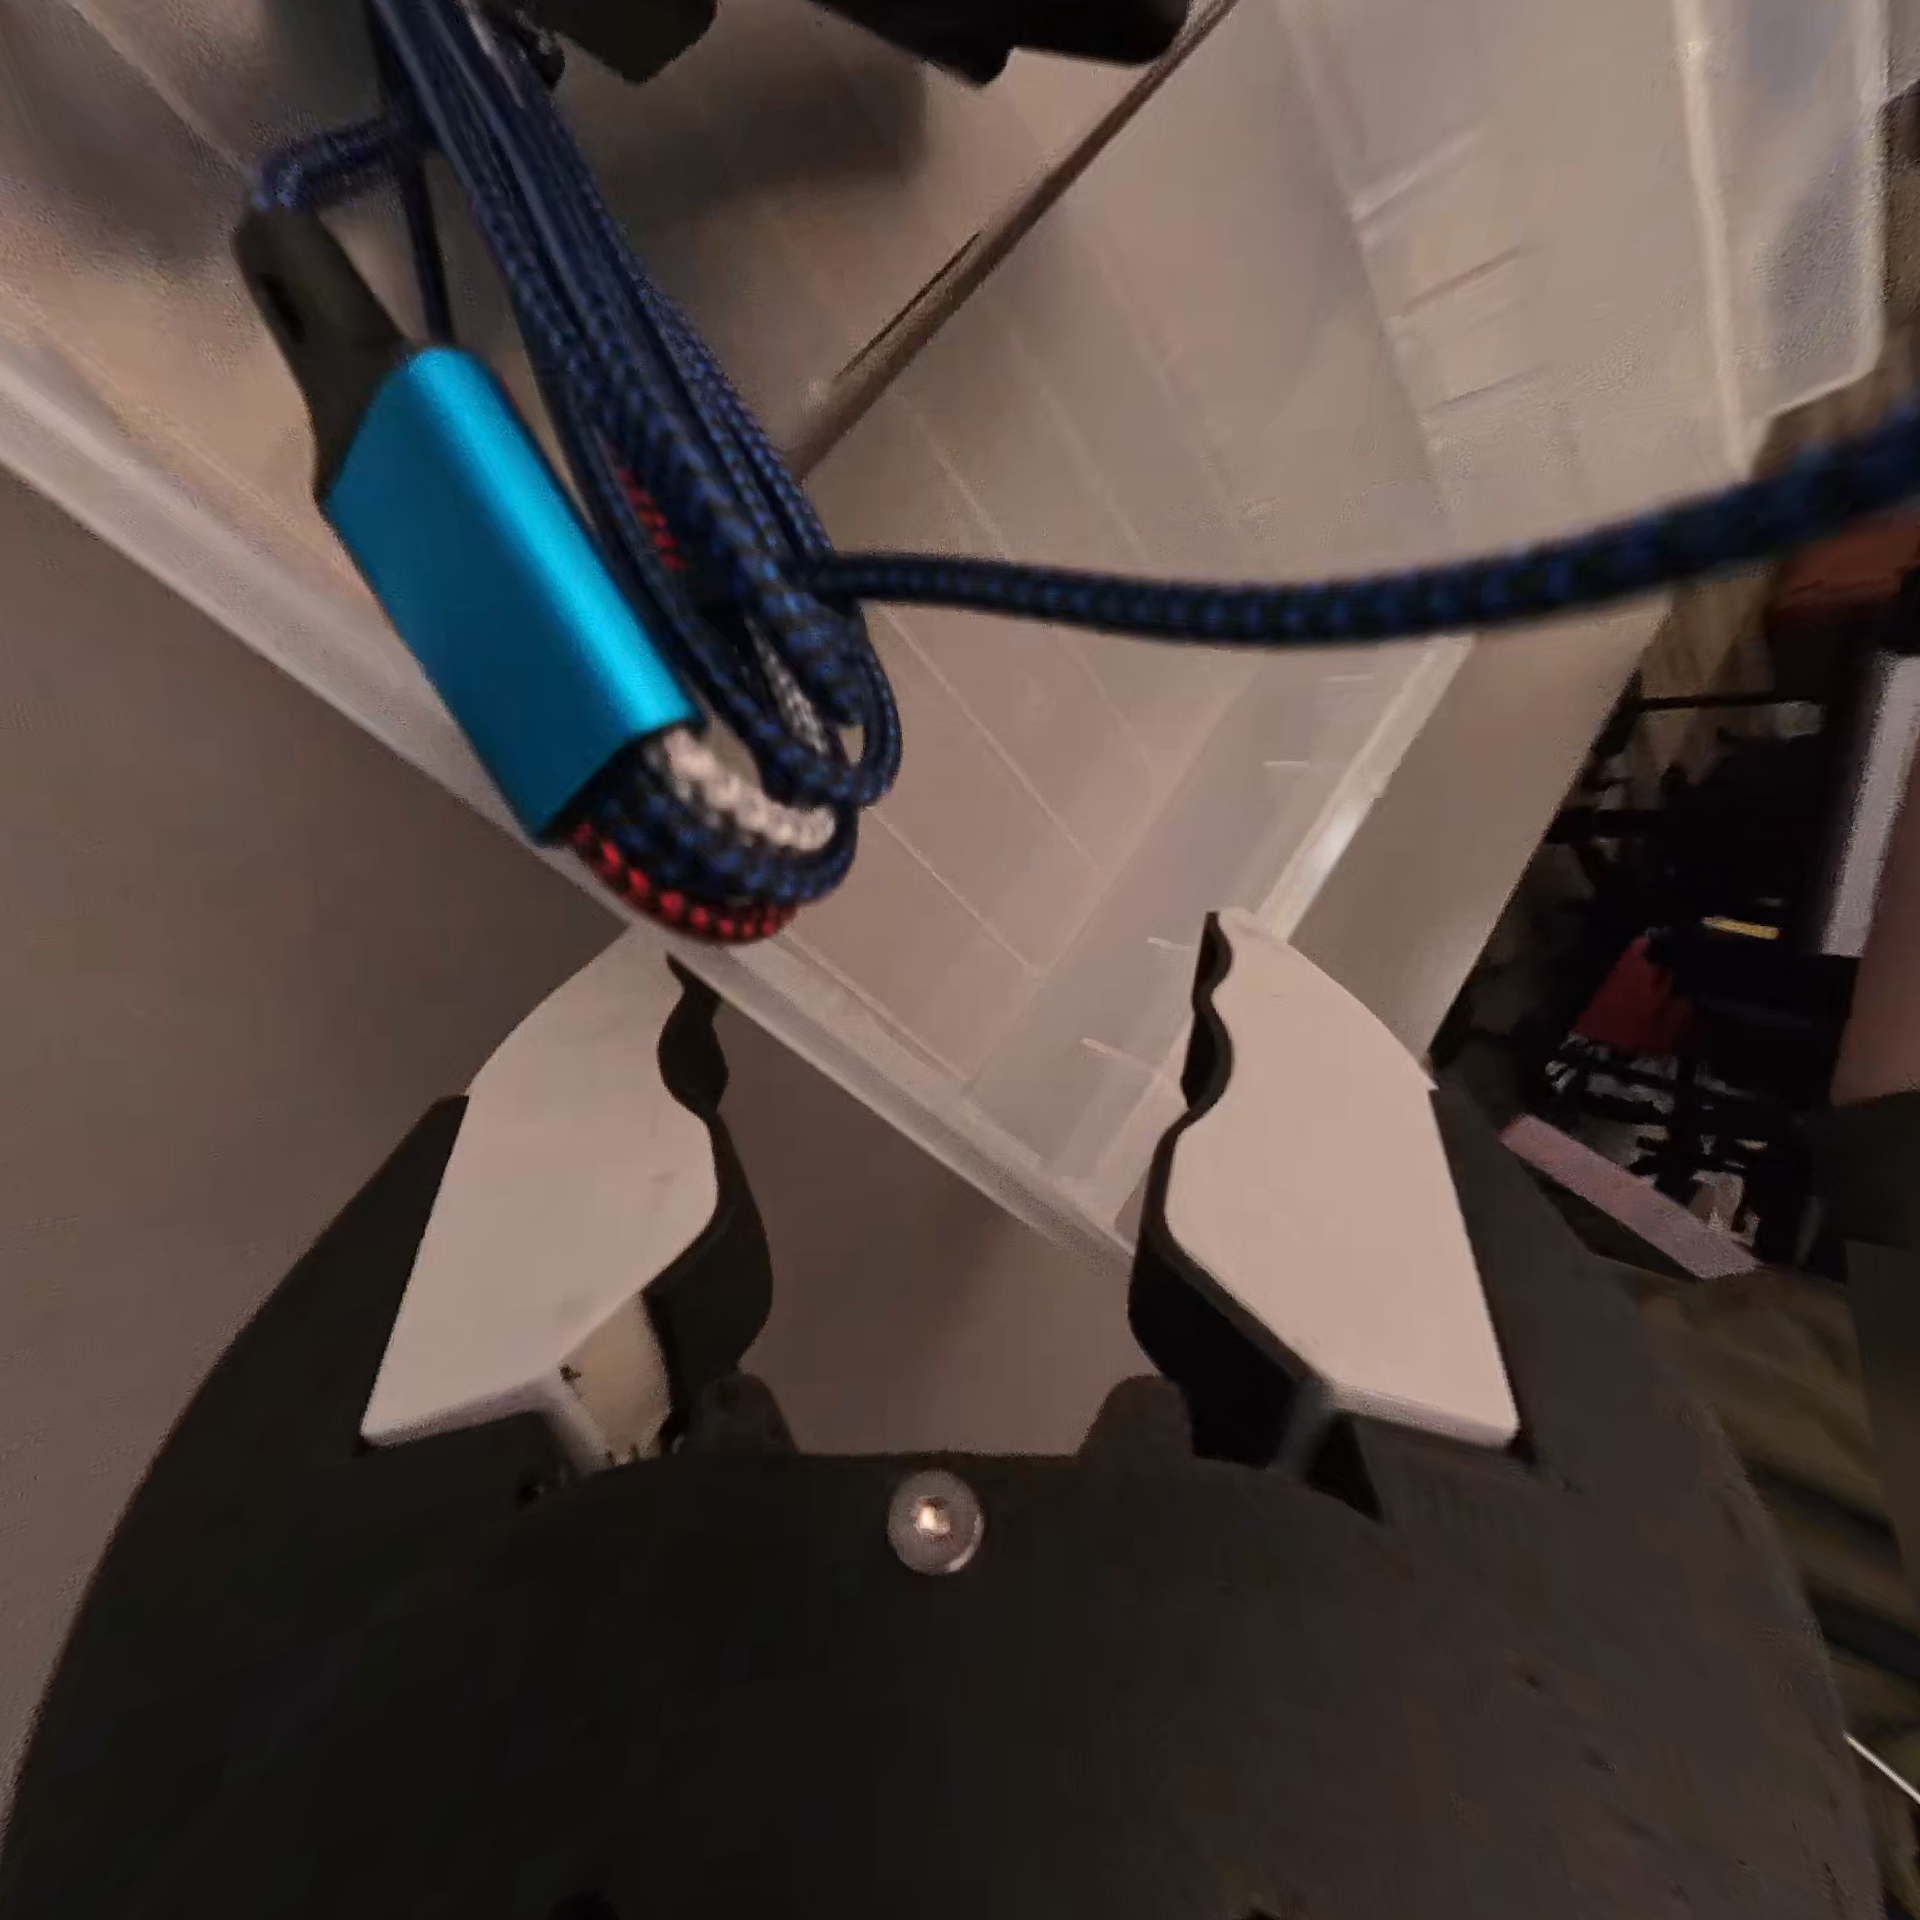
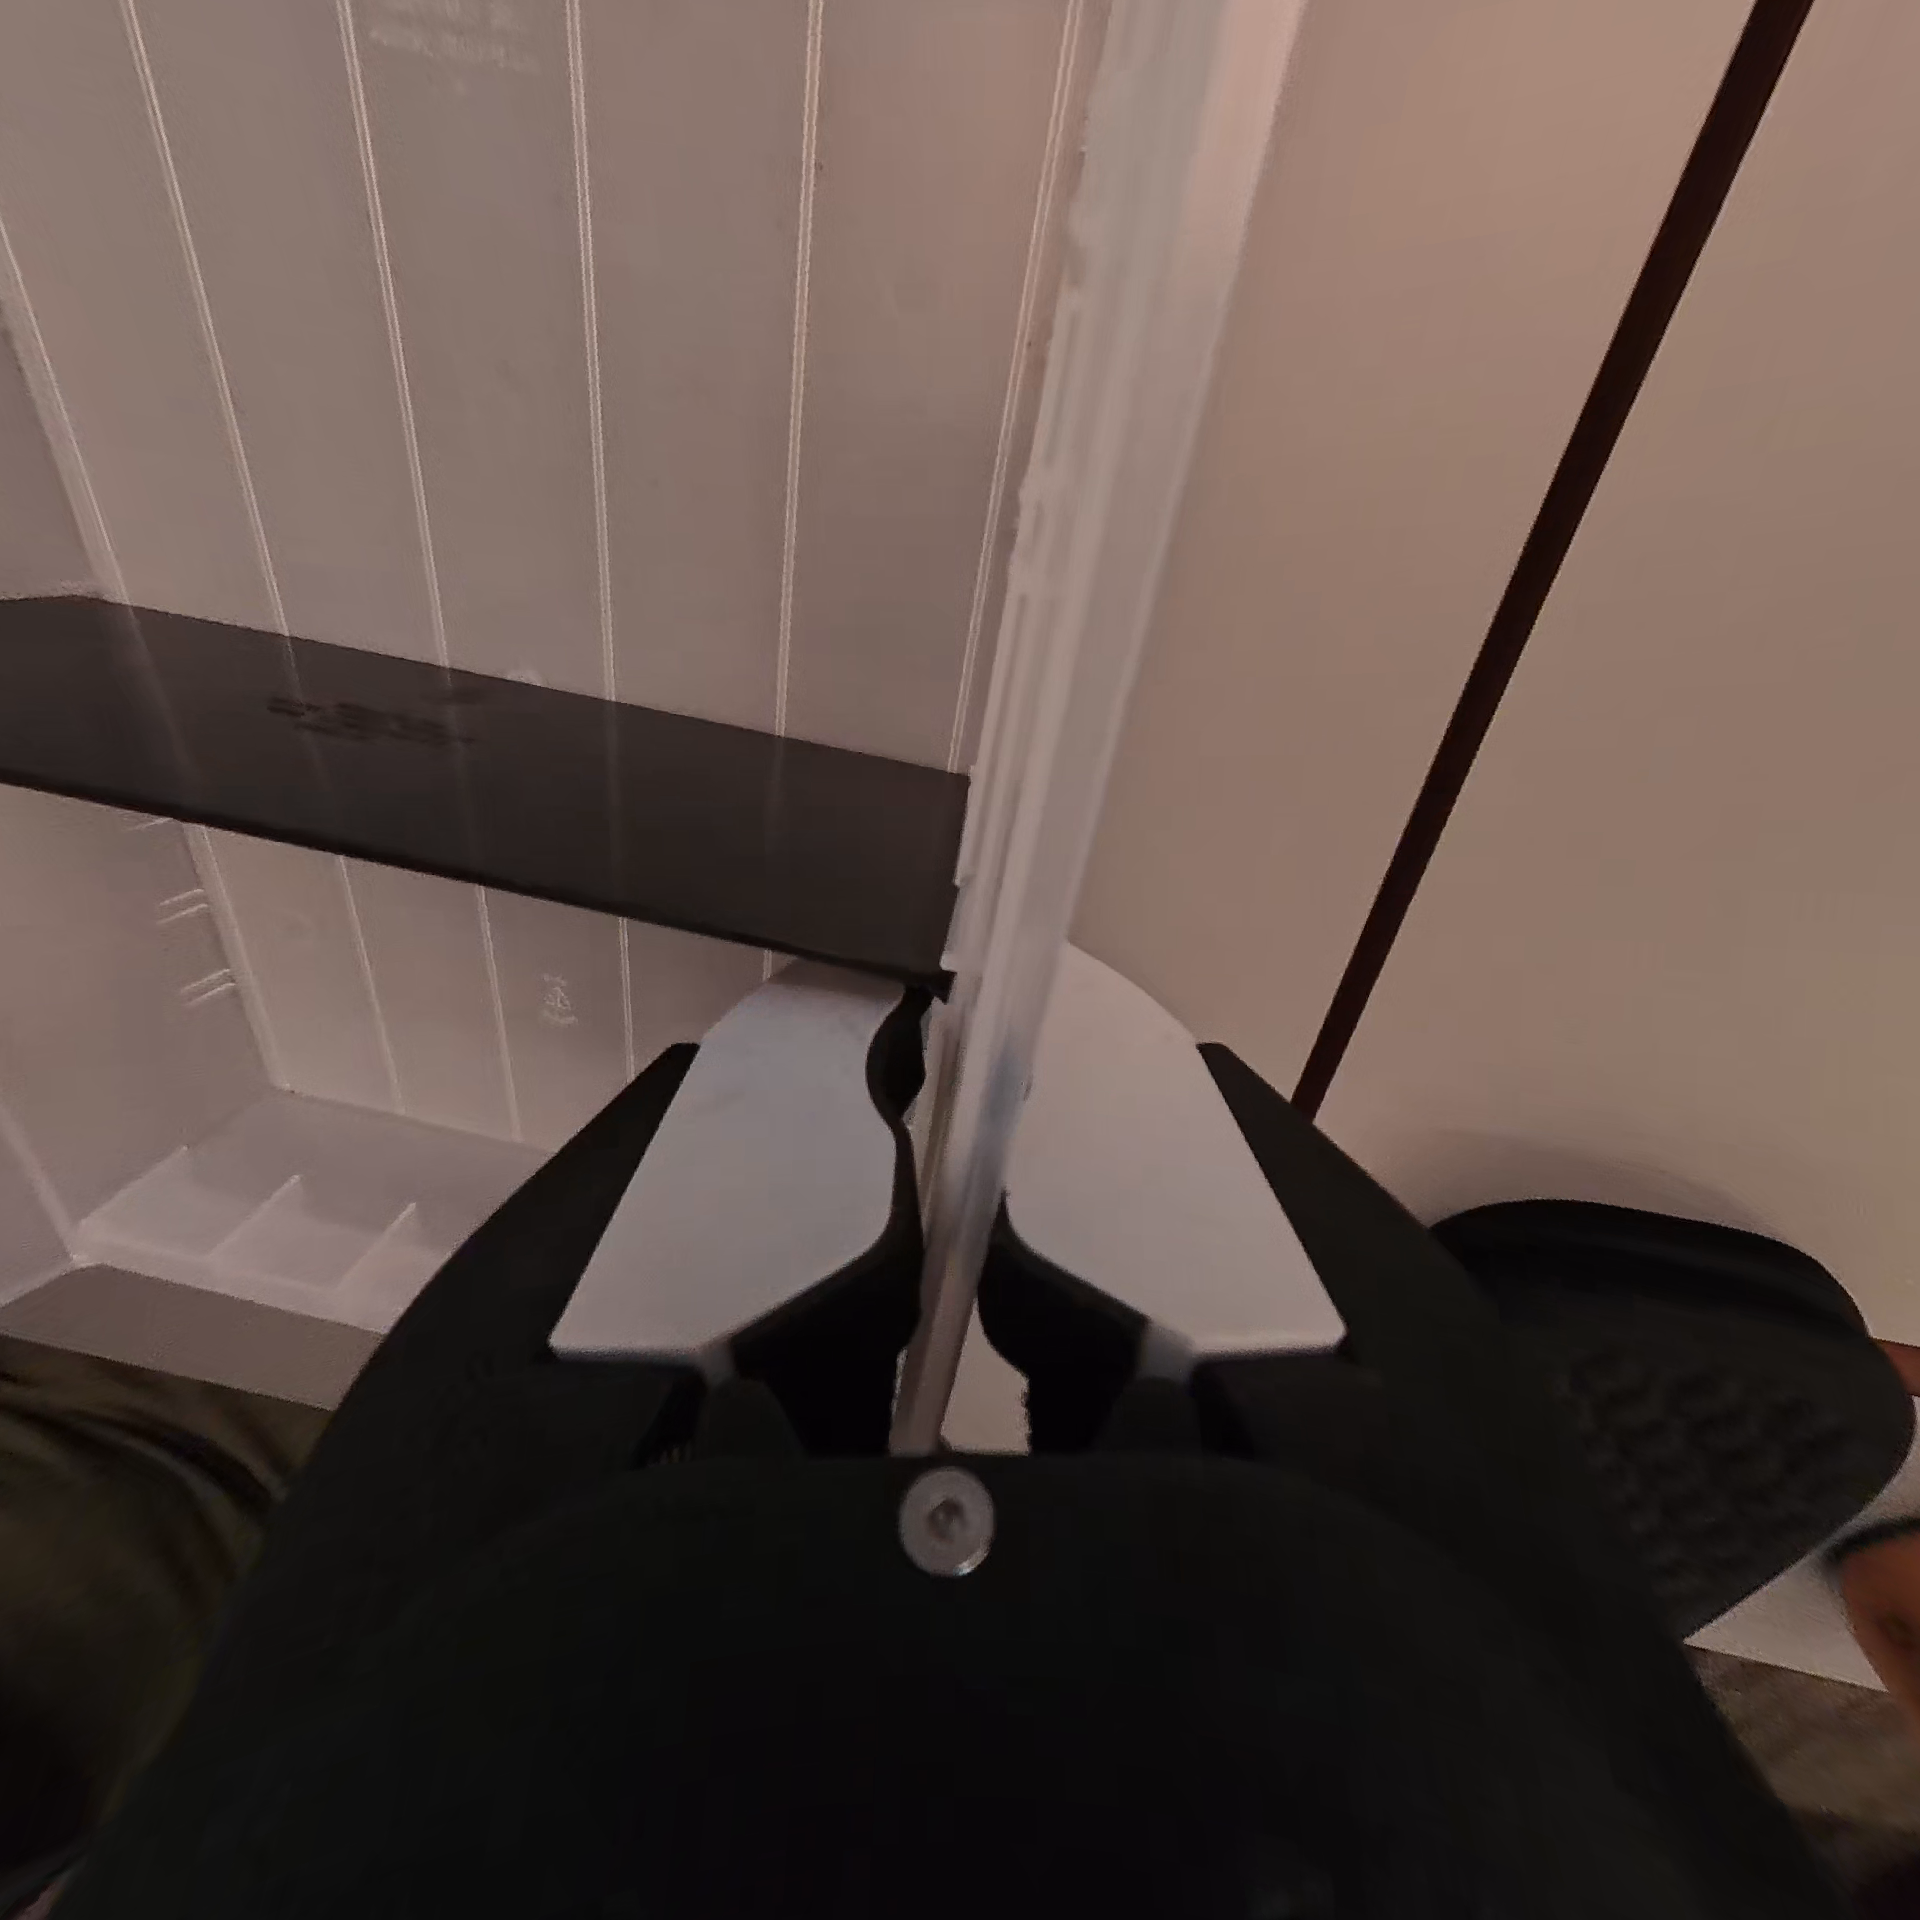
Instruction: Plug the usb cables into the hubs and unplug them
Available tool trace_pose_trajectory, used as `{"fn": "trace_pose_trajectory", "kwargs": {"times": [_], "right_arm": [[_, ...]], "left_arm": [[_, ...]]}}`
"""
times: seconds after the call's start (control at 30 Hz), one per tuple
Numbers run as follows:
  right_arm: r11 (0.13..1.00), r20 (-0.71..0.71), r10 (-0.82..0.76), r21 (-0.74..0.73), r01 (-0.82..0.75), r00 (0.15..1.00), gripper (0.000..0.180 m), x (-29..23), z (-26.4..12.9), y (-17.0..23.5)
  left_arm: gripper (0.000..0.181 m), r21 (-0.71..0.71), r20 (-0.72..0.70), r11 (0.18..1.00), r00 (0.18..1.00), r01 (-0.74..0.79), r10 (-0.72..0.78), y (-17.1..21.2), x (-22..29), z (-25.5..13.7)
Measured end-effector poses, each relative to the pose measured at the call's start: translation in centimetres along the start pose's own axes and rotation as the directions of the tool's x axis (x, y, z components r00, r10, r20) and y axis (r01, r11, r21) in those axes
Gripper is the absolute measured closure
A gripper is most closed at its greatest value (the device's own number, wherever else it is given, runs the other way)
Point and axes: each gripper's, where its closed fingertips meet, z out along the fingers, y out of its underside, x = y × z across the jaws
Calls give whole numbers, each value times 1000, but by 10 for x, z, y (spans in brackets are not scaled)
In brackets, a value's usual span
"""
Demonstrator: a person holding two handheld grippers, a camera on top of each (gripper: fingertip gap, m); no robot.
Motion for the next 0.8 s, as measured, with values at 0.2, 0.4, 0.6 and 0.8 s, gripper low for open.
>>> {"fn": "trace_pose_trajectory", "kwargs": {"times": [0.2,0.4,0.6,0.8], "right_arm": [[1000,2,-3,17,3,1000,174,-4,0,3],[1000,12,-22,14,22,1000,172,-9,0,13],[999,20,-11,-35,12,1000,172,-11,0,20],[999,-12,12,-50,-12,1000,175,-6,0,12]], "left_arm": [[153,-150,401,986,908,-65,121,1,-75,-30],[178,-72,397,997,917,-17,44,28,-134,-86],[177,-32,477,992,874,120,-91,104,-198,-158],[176,126,500,932,790,340,-356,188,-263,-234]]}}
